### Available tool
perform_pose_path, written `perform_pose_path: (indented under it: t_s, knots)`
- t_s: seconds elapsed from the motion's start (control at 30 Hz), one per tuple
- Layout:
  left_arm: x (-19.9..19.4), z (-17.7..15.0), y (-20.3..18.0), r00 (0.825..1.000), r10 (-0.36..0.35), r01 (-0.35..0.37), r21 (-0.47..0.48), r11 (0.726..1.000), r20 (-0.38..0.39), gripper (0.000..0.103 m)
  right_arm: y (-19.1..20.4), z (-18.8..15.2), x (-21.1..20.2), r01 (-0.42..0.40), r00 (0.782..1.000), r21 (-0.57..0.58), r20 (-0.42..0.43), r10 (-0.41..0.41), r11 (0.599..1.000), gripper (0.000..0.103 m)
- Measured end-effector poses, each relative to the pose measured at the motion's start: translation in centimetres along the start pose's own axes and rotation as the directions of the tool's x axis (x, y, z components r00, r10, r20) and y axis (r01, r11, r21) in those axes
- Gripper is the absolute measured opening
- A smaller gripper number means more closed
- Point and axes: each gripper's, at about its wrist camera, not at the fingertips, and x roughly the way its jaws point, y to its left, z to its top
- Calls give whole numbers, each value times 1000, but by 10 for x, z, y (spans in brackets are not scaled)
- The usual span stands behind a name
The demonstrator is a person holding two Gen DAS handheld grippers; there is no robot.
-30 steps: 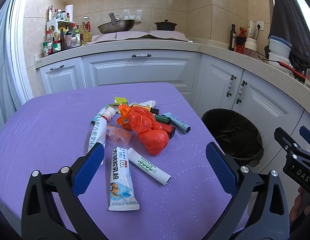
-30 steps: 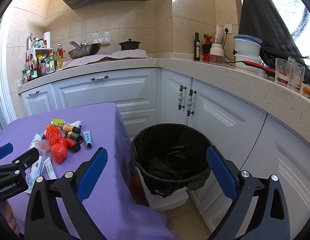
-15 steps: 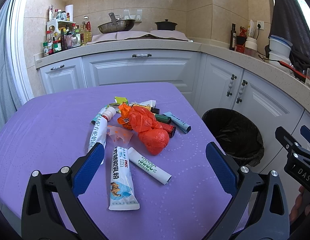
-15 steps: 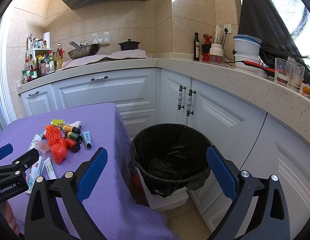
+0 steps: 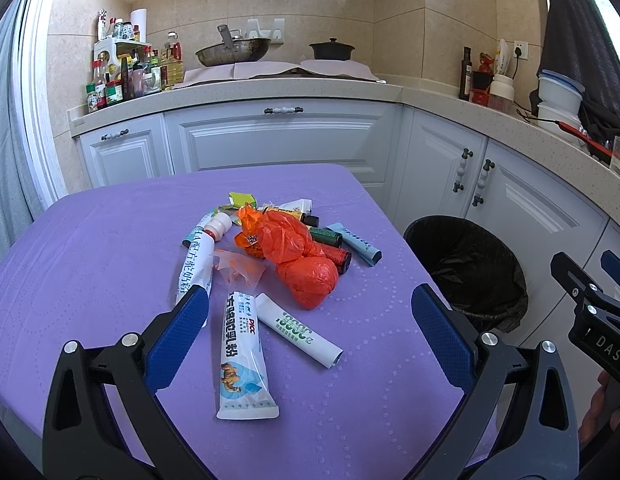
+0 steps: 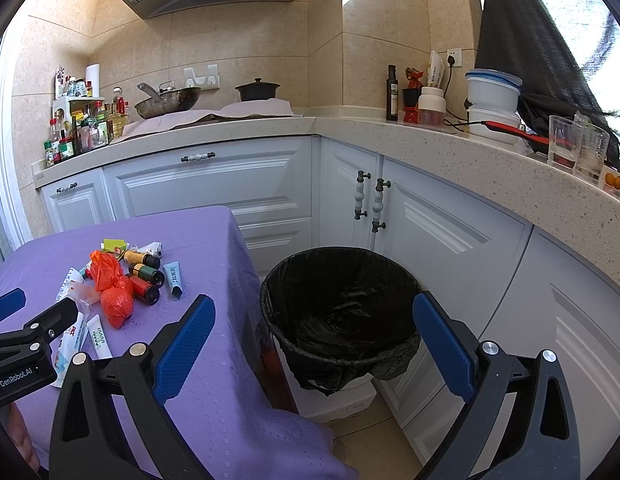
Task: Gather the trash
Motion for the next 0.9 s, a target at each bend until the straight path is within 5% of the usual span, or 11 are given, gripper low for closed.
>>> perform_pose_path:
  t_s: [0.9]
  knots:
    - [4,-11,14,999,29,-29,-2,1000,-22,99,1,-2,5,-15,1000,-6,-9,15,1000,96]
